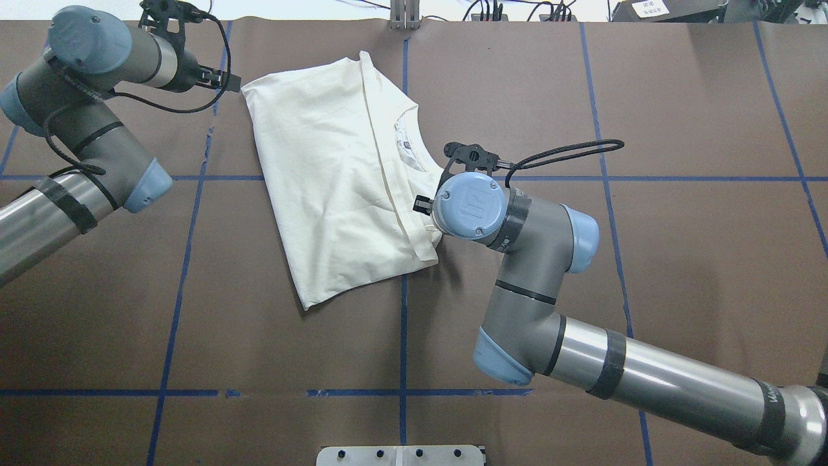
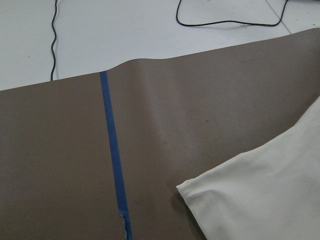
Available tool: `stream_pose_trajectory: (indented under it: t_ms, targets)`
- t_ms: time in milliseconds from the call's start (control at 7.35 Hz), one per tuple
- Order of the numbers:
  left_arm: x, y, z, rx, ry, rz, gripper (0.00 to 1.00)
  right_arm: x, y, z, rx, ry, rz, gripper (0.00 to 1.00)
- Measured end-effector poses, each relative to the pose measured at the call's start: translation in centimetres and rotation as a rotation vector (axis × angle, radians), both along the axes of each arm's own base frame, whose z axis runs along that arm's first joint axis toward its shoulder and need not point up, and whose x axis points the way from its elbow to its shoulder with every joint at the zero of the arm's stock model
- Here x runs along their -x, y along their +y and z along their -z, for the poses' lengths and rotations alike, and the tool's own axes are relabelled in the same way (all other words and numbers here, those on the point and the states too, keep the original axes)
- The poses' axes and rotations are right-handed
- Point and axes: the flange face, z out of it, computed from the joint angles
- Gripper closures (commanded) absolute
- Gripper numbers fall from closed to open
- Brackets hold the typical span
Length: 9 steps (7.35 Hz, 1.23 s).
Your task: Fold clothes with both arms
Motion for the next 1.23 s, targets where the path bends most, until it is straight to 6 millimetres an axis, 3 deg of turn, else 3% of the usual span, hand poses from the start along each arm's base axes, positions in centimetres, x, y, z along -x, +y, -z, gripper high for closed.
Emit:
stream_pose_trajectory:
  t_ms: [136, 544, 681, 953, 1225]
  targets:
    - [0.0, 0.0, -0.1, 0.000, -0.001, -0.001, 0.00, -1.5, 1.7, -1.2, -0.010, -0.001, -0.002, 1.00]
    - [0.0, 0.0, -0.1, 0.000, -0.002, -0.001, 0.00, -2.8, 11.8, -3.8, -0.047, -0.014, -0.014, 1.00]
    - [0.0, 0.1, -0.1, 0.000, -0.001, -0.001, 0.00, -2.8, 14.0, -3.8, -0.058, -0.022, -0.013, 0.01]
    - [0.0, 0.1, 0.0, -0.001, 0.000, -0.001, 0.00, -2.6, 15.8, -4.1, -0.092, 0.002, 0.013, 0.00]
    - [0.0, 0.1, 0.0, -0.002, 0.001, -0.002, 0.00, -2.5, 16.2, -3.6, -0.218, 0.077, 0.136, 0.00]
